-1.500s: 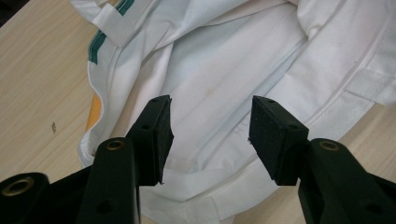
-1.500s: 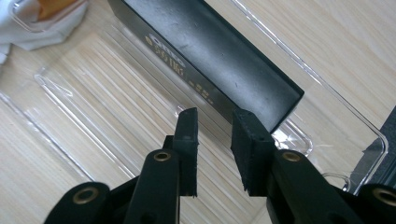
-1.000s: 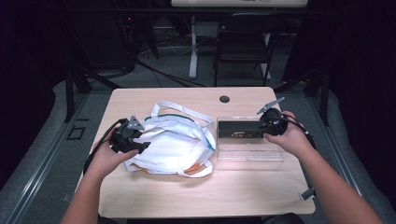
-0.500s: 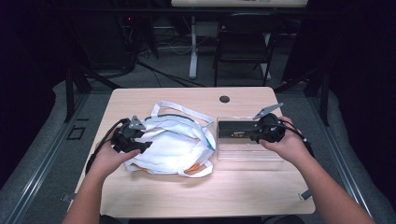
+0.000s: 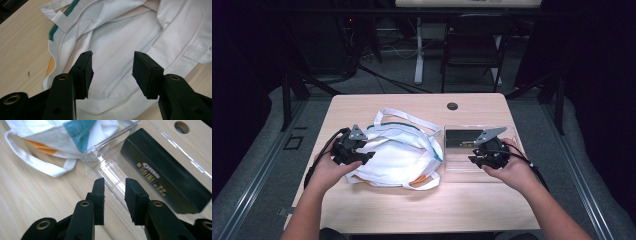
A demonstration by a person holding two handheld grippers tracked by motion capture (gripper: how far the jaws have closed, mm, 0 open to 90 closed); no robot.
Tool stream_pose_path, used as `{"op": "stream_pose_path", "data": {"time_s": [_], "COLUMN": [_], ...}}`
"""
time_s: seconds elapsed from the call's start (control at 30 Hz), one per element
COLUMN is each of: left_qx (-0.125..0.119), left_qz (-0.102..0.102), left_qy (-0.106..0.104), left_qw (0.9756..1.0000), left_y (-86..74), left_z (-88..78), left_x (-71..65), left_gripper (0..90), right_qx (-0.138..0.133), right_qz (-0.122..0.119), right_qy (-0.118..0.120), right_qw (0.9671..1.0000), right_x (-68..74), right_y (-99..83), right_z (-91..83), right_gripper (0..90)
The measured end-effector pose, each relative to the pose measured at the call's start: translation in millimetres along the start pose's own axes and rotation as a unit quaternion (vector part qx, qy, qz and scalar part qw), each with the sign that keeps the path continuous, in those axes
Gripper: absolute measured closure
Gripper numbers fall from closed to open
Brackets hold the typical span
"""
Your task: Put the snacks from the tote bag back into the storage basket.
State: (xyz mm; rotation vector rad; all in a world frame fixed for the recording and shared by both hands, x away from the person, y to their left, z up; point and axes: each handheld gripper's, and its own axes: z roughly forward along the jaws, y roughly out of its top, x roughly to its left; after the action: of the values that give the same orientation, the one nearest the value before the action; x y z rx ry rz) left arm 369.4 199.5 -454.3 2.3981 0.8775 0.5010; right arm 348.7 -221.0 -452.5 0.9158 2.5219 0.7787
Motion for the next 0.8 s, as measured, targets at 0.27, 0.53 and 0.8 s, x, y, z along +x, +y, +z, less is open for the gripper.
{"op": "stream_pose_path", "data": {"time_s": [0.27,0.53,0.8], "left_qx": [-0.004,-0.008,-0.013], "left_qz": [-0.003,-0.004,-0.007], "left_qy": [0.000,0.002,0.009], "left_qw": [1.0000,1.0000,0.9998], "left_y": [-5.8,-12.0,-19.0], "left_z": [-0.1,0.6,2.1], "left_x": [-1.5,-6.0,-10.0], "left_gripper": [50.6,50.5,50.5], "right_qx": [-0.012,-0.025,-0.037], "right_qz": [0.005,0.012,0.017], "right_qy": [0.010,0.019,0.031], "right_qw": [0.9999,0.9994,0.9987], "right_x": [15.4,30.1,43.2], "right_y": [-13.6,-27.3,-40.9], "right_z": [9.6,22.4,34.5], "right_gripper": [70.3,70.3,69.9]}}
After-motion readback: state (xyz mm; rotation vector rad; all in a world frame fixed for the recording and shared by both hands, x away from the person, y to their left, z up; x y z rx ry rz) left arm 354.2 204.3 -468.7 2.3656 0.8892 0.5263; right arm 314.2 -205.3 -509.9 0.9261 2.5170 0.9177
